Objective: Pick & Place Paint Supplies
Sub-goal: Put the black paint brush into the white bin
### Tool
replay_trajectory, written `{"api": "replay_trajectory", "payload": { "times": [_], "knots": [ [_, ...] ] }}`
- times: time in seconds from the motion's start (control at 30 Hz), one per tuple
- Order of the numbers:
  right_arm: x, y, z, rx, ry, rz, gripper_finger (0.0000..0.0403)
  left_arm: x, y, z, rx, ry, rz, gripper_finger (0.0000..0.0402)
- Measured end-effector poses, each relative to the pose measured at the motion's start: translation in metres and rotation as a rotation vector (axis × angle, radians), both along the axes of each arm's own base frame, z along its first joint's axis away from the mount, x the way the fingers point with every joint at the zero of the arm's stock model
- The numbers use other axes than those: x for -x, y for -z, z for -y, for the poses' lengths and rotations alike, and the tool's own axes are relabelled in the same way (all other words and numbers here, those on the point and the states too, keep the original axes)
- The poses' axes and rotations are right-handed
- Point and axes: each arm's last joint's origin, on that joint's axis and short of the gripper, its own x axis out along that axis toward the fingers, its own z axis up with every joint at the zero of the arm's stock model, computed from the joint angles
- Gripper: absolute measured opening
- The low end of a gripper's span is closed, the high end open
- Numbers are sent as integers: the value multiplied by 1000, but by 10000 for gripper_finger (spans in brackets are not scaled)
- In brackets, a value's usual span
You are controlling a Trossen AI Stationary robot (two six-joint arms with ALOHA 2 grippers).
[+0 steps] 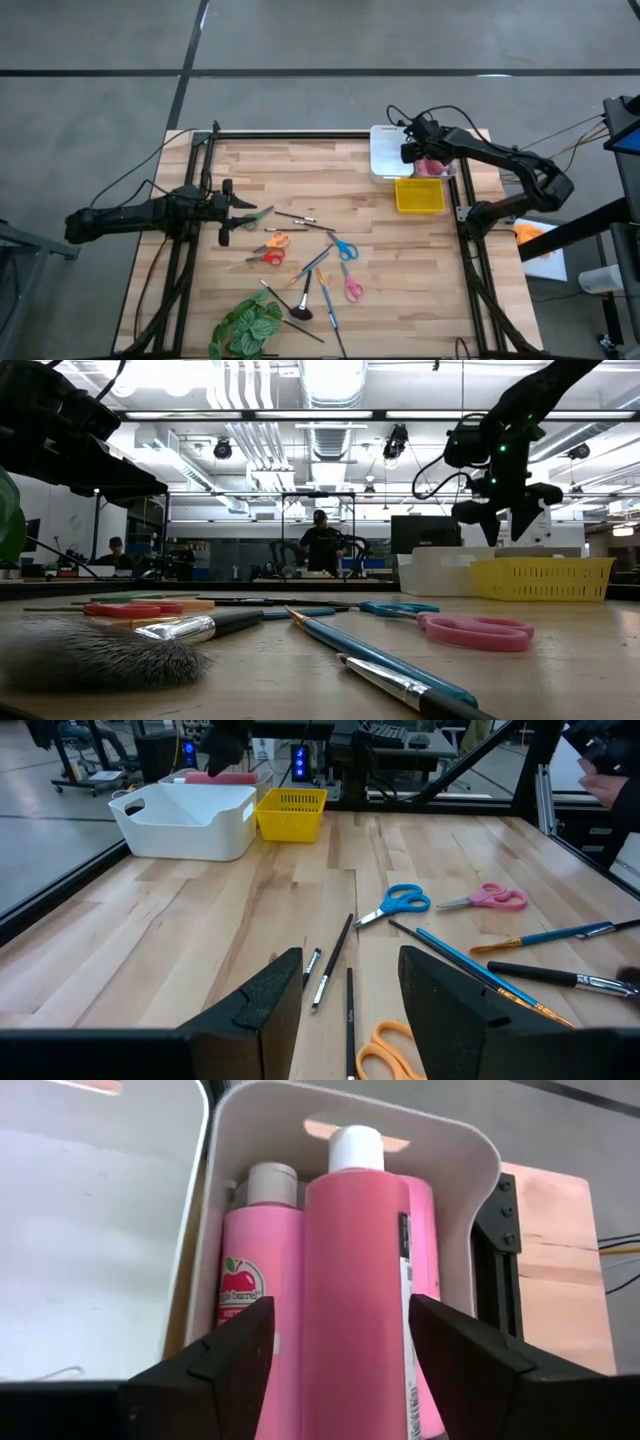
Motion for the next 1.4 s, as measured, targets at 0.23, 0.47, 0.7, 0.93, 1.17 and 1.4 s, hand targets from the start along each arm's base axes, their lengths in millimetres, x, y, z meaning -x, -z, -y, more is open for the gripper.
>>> {"api": "replay_trajectory", "payload": {
  "times": [0.23, 0.47, 0.7, 0.93, 1.17, 1.4],
  "knots": [
    [5, -13, -6, 30, -10, 60, 230, 0, 0, 0, 0, 0, 0, 169],
    [14, -47, -18, 130, -87, 243, 230, 0, 0, 0, 0, 0, 0, 169],
    [14, -84, -30, 254, -394, 498, 231, 0, 0, 0, 0, 0, 0, 169],
    [1, -107, -43, 363, -789, 689, 231, 0, 0, 0, 0, 0, 1, 169],
    [-19, -103, -66, 351, -1064, 738, 231, 0, 0, 0, 0, 0, 1, 169],
    [-33, -97, -91, 285, -1210, 765, 231, 0, 0, 0, 0, 0, 1, 169]
  ]
}}
